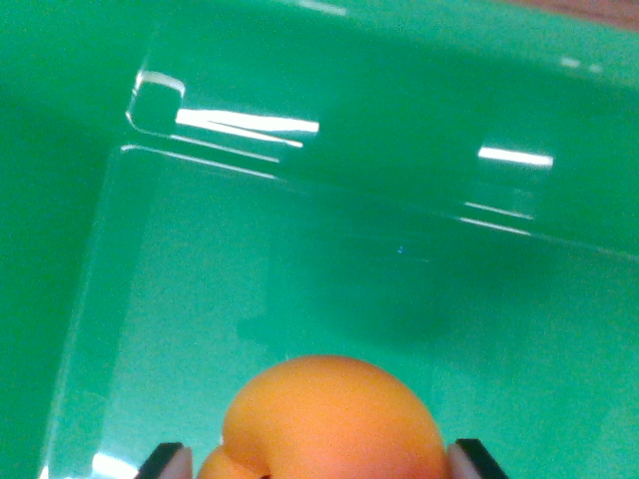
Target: Pick fruit
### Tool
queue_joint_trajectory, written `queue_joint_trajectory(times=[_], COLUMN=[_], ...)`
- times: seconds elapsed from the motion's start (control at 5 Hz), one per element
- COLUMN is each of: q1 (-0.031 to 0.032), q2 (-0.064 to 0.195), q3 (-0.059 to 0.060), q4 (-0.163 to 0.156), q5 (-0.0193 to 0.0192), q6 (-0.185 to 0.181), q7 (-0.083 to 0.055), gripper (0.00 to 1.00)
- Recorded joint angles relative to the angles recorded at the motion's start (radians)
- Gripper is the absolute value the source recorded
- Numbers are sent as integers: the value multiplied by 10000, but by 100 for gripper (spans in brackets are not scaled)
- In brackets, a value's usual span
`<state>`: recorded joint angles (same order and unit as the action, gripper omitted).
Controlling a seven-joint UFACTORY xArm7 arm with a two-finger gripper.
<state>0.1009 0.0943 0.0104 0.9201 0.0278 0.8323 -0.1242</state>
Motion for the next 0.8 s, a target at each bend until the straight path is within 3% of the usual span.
queue_joint_trajectory(times=[0.2,0.4,0.6,0.8], q1=[-1,-1,-2,-2], q2=[-147,-147,-291,-291], q3=[-2,-2,-3,-3], q4=[293,293,578,578], q5=[-5,-5,-10,-10], q6=[440,440,868,868], q7=[9,9,18,18], gripper=[100,100,100,100])
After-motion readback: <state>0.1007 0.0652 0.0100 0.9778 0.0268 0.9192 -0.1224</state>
